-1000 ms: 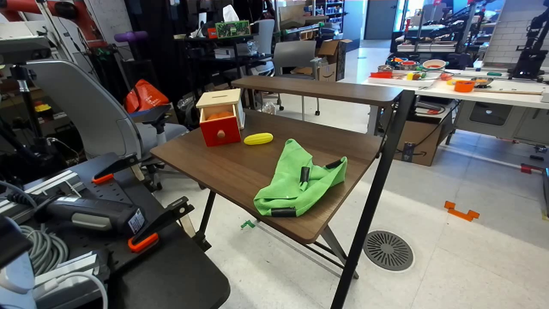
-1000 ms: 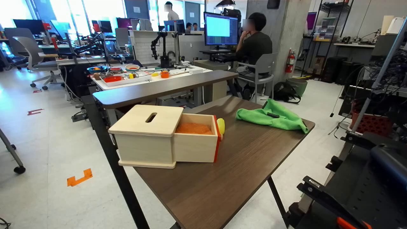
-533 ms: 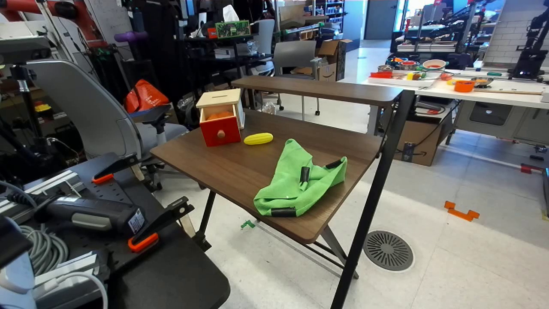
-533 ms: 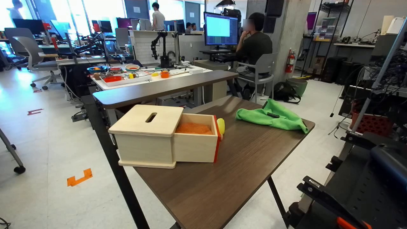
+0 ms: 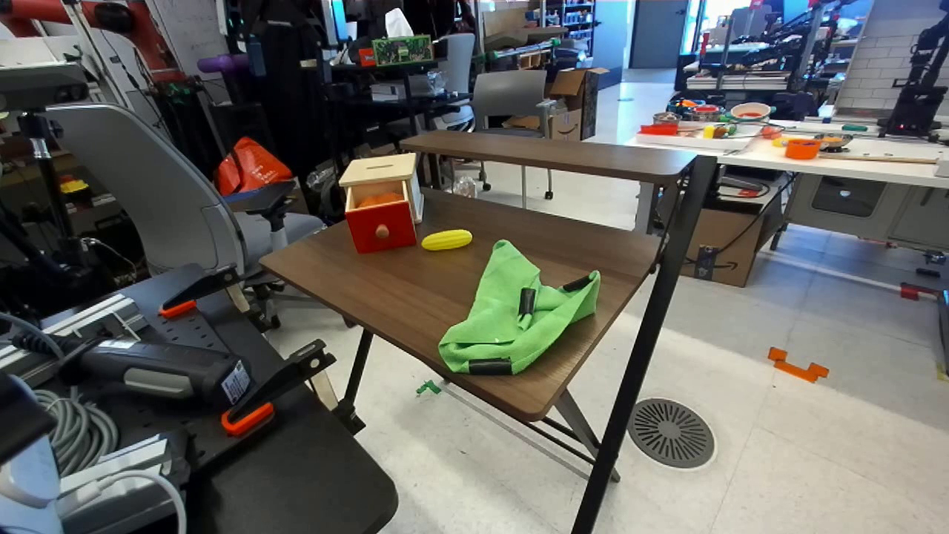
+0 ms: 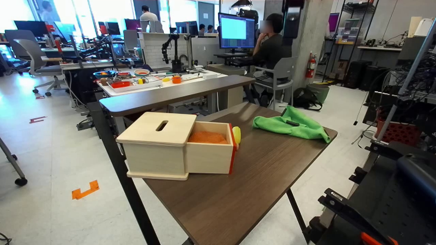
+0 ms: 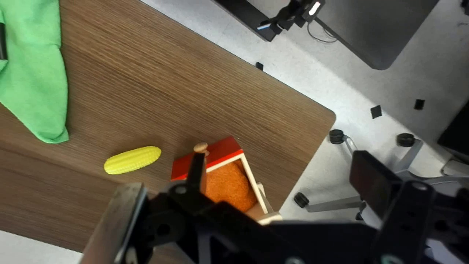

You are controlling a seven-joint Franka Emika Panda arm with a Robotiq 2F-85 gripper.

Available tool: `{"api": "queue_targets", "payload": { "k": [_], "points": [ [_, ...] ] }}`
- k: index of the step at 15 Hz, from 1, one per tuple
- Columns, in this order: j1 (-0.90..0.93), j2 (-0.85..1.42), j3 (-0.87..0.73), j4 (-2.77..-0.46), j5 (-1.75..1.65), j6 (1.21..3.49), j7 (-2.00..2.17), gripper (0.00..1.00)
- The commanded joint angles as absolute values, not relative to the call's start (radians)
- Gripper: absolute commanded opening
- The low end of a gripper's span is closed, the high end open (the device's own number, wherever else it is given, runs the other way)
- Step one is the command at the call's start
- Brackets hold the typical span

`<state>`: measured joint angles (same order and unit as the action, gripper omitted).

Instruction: Close the drawer

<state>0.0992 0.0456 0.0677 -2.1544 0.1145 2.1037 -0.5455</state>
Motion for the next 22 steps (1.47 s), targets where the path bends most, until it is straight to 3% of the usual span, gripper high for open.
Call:
{"api": "queue_targets", "payload": {
  "k": [1, 13, 22],
  "points": [
    [0.095, 0.188, 0.081, -2.089, 0.019, 2.169, -0.496, 1.00],
    [0.083, 0.415, 0.069, -2.087, -0.282, 2.338, -0.510, 1.00],
    [0.102, 0.554, 0.053, -2.112, -0.368, 2.708, -0.377, 1.00]
  ]
}}
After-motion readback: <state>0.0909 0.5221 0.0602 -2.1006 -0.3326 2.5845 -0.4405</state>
